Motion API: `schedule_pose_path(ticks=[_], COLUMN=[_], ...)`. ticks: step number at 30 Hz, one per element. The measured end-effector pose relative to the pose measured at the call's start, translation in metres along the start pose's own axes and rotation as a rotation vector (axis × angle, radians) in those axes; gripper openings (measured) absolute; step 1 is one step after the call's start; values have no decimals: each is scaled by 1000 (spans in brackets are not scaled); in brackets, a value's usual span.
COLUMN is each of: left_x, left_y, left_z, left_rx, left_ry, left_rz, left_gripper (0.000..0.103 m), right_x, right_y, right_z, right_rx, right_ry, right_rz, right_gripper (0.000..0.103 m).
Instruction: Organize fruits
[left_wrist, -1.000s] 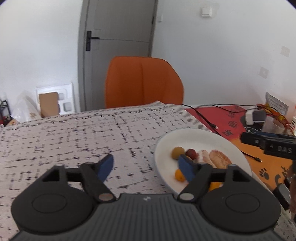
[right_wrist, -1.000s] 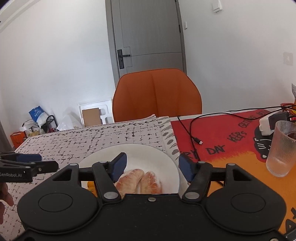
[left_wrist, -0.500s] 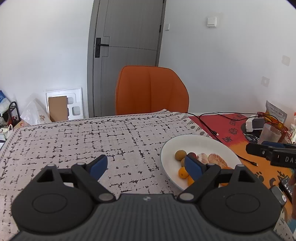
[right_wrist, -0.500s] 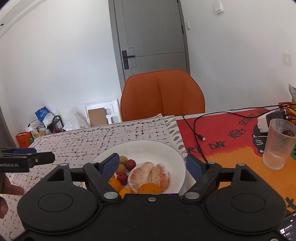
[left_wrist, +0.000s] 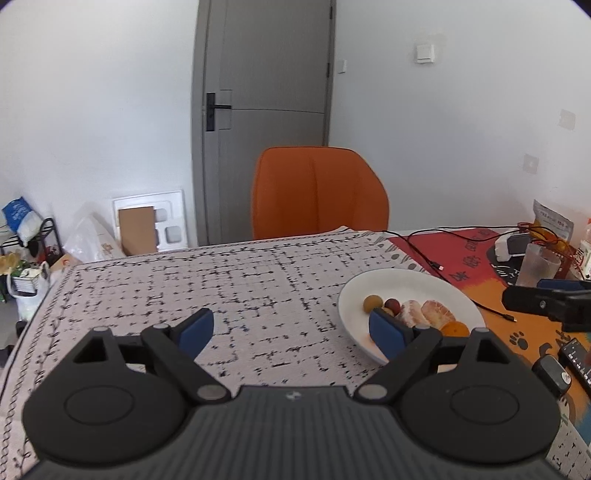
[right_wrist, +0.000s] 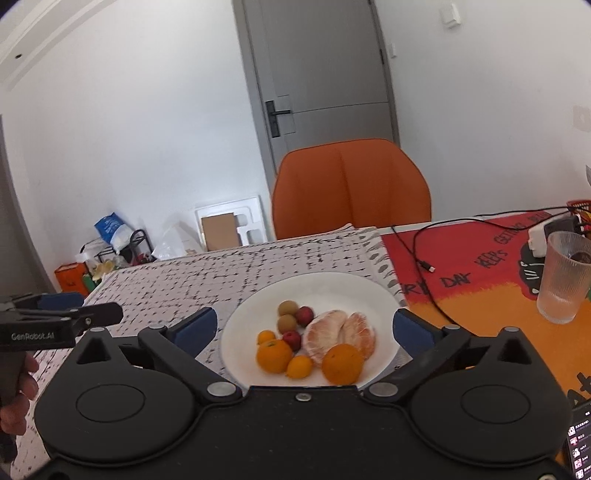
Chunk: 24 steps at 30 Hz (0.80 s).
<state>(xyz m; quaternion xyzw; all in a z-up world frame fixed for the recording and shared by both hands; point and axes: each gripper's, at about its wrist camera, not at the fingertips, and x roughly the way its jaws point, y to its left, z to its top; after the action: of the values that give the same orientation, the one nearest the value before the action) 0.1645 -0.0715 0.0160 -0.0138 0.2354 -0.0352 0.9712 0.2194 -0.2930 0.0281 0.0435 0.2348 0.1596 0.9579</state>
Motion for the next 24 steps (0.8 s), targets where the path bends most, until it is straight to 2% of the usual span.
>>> schedule_pose_path(ticks=[6,10,24], left_x=[-23,-36,-76], left_y=[7,10,22], left_z=[-2,-5,-24], left_rx=[-19,-17,-4], left_ry=[-2,-2,16], left_rz=[34,31,100], left_gripper=[93,96,97], right_x=[-13,-22,-51], right_y=[14,25,47], right_z=[-2,-6,-14], right_rx=[3,-27,-24], right_ry=[12,12,8], right_rz=[35,41,85], right_gripper=[103,103,103])
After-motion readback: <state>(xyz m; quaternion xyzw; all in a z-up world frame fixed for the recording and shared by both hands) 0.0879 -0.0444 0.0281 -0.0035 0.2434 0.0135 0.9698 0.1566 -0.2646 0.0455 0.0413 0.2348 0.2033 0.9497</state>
